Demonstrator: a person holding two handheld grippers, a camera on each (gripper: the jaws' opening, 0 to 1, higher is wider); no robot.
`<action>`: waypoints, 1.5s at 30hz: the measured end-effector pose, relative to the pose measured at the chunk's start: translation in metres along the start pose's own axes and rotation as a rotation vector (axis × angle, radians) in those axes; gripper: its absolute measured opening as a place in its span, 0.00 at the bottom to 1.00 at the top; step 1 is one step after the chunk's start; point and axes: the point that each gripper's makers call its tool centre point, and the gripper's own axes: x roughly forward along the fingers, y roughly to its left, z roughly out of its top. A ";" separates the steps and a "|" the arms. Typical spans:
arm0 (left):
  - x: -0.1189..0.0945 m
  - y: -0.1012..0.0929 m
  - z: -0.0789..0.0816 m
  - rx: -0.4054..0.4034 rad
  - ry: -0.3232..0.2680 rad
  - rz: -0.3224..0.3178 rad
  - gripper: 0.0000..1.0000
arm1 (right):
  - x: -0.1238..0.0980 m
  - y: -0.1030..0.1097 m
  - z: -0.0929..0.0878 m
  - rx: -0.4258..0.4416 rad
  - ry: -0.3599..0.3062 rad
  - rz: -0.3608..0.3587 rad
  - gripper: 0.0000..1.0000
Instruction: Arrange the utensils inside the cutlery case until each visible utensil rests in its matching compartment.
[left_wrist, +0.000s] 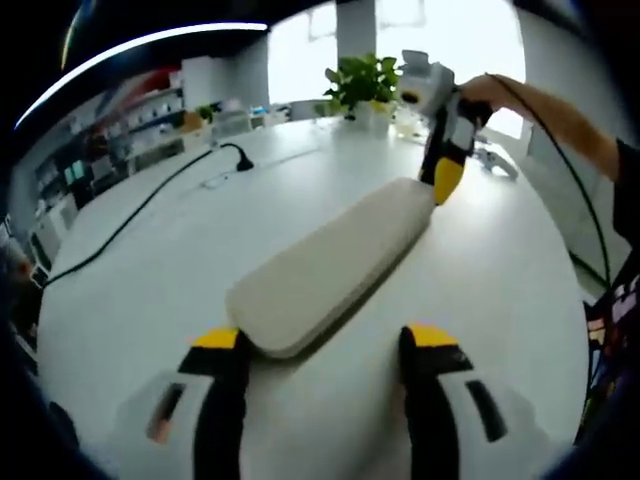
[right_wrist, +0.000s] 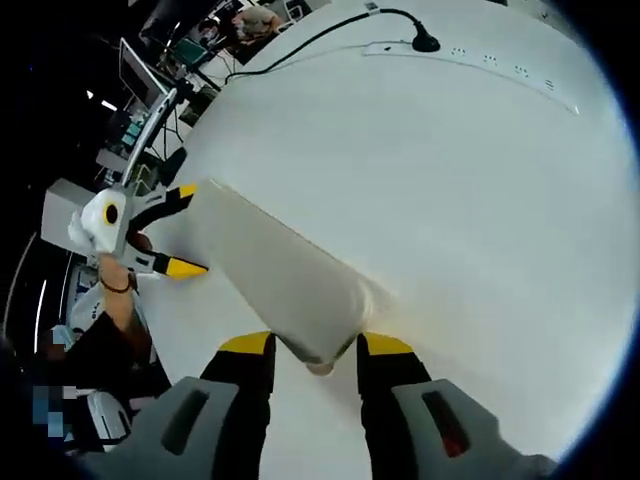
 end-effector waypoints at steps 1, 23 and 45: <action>-0.001 0.000 0.000 0.006 0.004 0.005 0.66 | 0.000 0.000 0.000 -0.004 0.003 -0.001 0.33; -0.001 0.000 -0.001 -0.011 0.069 0.004 0.65 | -0.006 -0.005 -0.001 -0.055 0.015 0.006 0.30; -0.005 -0.004 0.006 -0.044 0.017 -0.015 0.60 | -0.030 -0.010 -0.005 -0.101 0.063 -0.125 0.07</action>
